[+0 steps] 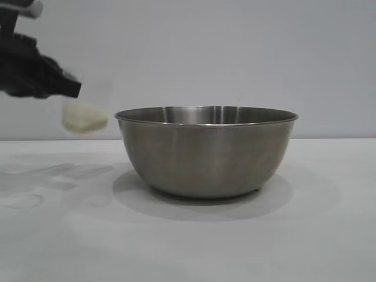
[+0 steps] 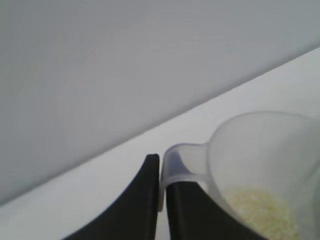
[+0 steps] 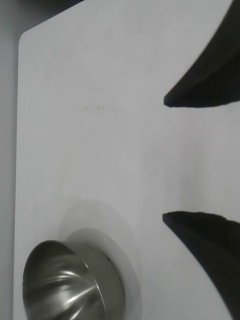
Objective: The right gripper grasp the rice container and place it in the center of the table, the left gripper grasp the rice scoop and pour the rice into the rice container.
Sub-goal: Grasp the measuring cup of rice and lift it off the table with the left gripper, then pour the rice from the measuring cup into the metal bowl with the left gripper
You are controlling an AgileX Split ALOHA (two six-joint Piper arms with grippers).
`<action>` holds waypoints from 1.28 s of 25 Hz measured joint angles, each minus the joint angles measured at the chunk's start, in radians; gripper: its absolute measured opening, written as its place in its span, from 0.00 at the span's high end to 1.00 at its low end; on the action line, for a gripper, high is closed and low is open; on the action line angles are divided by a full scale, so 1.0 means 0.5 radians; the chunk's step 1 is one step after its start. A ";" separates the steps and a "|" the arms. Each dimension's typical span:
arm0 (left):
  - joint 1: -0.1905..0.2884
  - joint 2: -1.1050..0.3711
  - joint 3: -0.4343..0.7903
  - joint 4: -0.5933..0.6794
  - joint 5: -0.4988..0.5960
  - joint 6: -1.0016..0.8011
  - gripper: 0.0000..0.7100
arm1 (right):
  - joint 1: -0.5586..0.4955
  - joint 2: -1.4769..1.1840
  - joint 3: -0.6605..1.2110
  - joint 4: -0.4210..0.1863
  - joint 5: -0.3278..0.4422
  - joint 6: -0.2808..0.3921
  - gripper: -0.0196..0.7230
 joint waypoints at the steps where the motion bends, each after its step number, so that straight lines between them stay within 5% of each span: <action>1: 0.000 -0.005 -0.034 0.048 -0.004 0.005 1.00 | 0.000 0.000 0.000 0.000 0.000 0.000 0.46; 25: 0.000 -0.005 -0.764 1.288 -0.012 0.438 1.00 | 0.000 0.000 0.000 0.000 0.000 0.000 0.46; 32: -0.065 -0.005 -0.785 1.472 0.103 0.934 1.00 | 0.000 0.000 0.000 0.000 0.000 0.000 0.46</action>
